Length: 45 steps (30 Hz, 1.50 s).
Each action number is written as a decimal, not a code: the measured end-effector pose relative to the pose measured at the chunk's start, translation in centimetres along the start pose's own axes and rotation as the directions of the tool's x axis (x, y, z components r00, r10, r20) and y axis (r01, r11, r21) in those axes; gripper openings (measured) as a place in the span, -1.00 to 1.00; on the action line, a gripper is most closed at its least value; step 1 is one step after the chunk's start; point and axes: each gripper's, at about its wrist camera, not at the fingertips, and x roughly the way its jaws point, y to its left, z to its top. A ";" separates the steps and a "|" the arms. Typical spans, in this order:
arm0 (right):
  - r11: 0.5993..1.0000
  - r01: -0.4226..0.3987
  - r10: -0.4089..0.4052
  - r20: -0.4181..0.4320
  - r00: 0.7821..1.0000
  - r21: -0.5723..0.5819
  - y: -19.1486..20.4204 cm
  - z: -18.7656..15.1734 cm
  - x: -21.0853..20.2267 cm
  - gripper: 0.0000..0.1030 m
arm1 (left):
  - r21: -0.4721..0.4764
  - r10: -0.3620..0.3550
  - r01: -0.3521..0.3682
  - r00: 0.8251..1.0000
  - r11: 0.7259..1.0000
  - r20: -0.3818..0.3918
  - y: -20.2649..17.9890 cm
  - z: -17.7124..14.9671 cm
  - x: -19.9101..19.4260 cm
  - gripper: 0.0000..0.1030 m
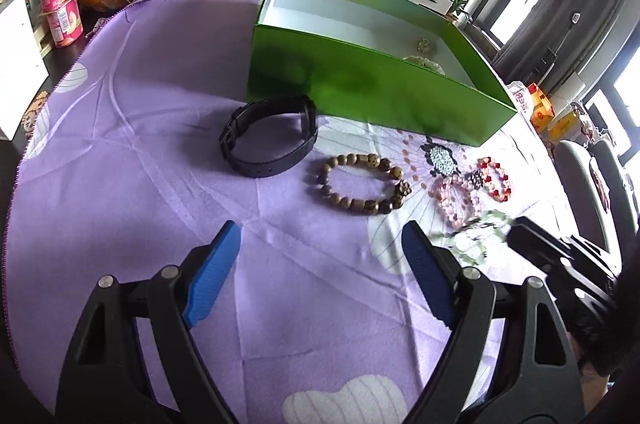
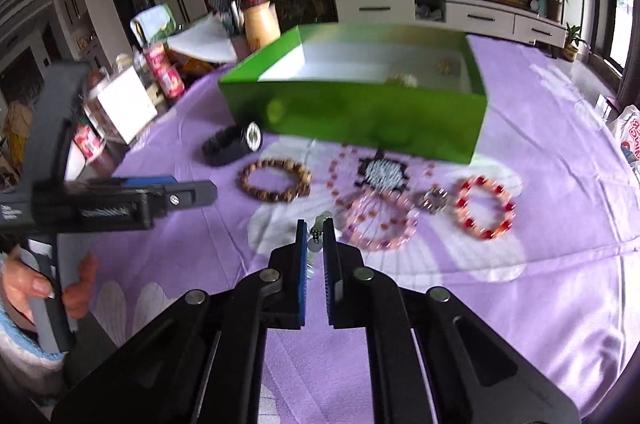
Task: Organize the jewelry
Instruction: 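Grasp the wooden bead bracelet with the left tool while the right tool grasps the jade pendant necklace, then carry the bracelet and necklace into the green box and open both tools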
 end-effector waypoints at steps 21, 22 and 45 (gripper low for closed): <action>0.998 -0.021 0.018 0.053 0.998 0.060 -2.2 0.3 -1.5 -0.87 | 0.218 0.117 -0.120 0.993 0.968 0.026 -3.7 1.8 5.2 -0.86; 0.998 -0.021 0.018 0.054 0.998 0.063 -2.3 0.3 -1.5 -0.87 | 0.214 0.112 -0.114 0.993 0.970 0.020 -3.6 1.8 5.1 -0.86; 0.998 -0.003 -0.004 0.106 0.994 0.065 -2.0 1.1 -4.2 -0.87 | 0.175 -0.054 0.024 0.984 0.984 0.170 -5.7 3.4 -4.9 -0.86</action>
